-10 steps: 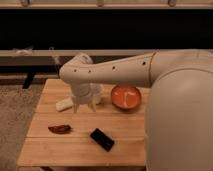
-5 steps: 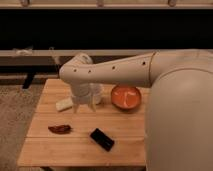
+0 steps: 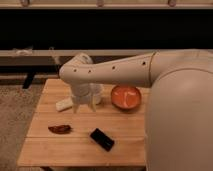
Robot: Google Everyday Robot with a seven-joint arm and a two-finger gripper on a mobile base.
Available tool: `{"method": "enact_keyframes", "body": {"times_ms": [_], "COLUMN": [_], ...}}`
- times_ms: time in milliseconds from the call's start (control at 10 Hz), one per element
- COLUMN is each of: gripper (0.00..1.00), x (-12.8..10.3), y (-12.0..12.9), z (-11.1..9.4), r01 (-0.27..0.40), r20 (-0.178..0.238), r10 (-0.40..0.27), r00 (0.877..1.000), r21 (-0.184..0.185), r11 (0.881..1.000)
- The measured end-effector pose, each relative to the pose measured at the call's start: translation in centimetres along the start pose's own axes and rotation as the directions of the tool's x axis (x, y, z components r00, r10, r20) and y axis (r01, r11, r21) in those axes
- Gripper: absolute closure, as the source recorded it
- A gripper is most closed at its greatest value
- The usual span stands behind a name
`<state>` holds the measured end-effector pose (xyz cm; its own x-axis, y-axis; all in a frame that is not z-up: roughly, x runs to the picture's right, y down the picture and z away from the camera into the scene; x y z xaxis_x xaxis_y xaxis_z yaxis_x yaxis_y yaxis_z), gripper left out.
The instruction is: Drag the ceramic bowl in a circle
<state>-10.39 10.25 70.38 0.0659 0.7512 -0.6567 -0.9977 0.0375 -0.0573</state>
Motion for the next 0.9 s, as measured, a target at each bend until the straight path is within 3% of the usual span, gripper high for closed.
{"method": "enact_keyframes", "body": {"times_ms": [500,700,900], "gripper": [0.35,0.35,0.35], "x": [-0.1,-1.9,-5.0], "y": [0.0,-1.5,-4.2], "z": [0.0,0.8,1.3], "r01": [0.017,0.089,0.137], "r20": [0.000,-0.002,-0.002], "r10": [-0.017,-0.089,-0.137], "r00": [1.000,0.996,0.991], "r21": [0.001,0.011,0.012], "r11": [1.000,0.996,0.991]}}
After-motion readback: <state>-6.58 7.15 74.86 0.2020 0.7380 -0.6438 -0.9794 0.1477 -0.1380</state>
